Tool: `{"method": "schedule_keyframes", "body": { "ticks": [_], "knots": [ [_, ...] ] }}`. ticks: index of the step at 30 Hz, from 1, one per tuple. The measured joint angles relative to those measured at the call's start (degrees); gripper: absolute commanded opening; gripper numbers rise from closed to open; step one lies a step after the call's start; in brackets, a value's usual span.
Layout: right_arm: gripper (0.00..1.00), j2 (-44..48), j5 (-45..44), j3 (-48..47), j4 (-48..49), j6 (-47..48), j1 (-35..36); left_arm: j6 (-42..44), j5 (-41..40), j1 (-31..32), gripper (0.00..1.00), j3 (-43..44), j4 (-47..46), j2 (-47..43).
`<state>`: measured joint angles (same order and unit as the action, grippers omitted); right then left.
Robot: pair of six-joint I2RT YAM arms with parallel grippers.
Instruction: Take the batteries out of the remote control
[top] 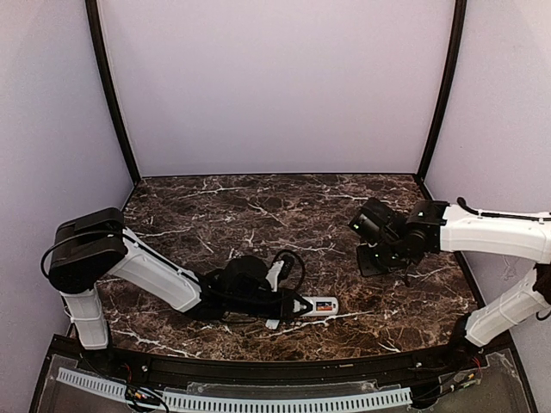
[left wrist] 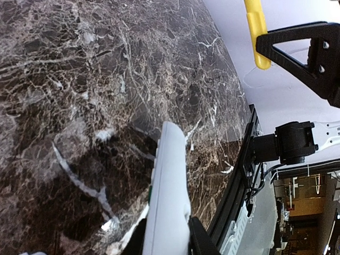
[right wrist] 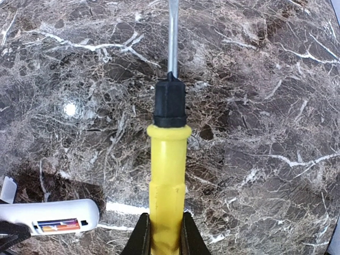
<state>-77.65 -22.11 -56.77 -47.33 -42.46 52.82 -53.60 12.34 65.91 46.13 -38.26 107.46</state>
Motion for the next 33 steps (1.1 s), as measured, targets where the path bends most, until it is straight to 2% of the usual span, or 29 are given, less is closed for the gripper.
{"method": "schedule_keyframes", "body": {
  "ticks": [6, 11, 12, 14, 20, 23, 33],
  "knots": [
    [0.01, 4.3, 0.4, 3.2, 0.0, 0.2, 0.0, -1.7, 1.0, 0.4, 0.41, 4.5, -0.2, 3.9],
    [0.01, 7.4, 1.6, 4.3, 1.4, 1.0, 0.0, -2.4, 1.6, 0.6, 0.60, 5.0, 0.2, 4.2],
    [0.01, 7.6, 1.8, 4.4, 1.7, 1.3, 0.0, -2.4, 1.6, 0.6, 0.66, 5.0, 0.3, 4.2],
    [0.01, 7.7, 2.2, 4.6, 2.3, 1.6, 0.0, -2.6, 1.7, 0.6, 0.71, 5.0, 1.0, 4.2],
    [0.01, 8.0, 3.3, 5.0, 2.8, 2.2, 0.0, -0.2, -0.2, 0.6, 0.79, 6.0, 6.8, 4.1],
    [0.01, 8.9, 3.8, 5.4, 2.9, 2.6, 0.0, 2.6, -2.6, 0.6, 0.82, 8.5, 12.8, 3.1],
    [0.01, 13.2, 7.5, 7.3, 7.1, 5.0, 0.0, 13.1, -10.9, 0.6, 0.87, 14.9, 29.0, 1.9]
  ]
}}
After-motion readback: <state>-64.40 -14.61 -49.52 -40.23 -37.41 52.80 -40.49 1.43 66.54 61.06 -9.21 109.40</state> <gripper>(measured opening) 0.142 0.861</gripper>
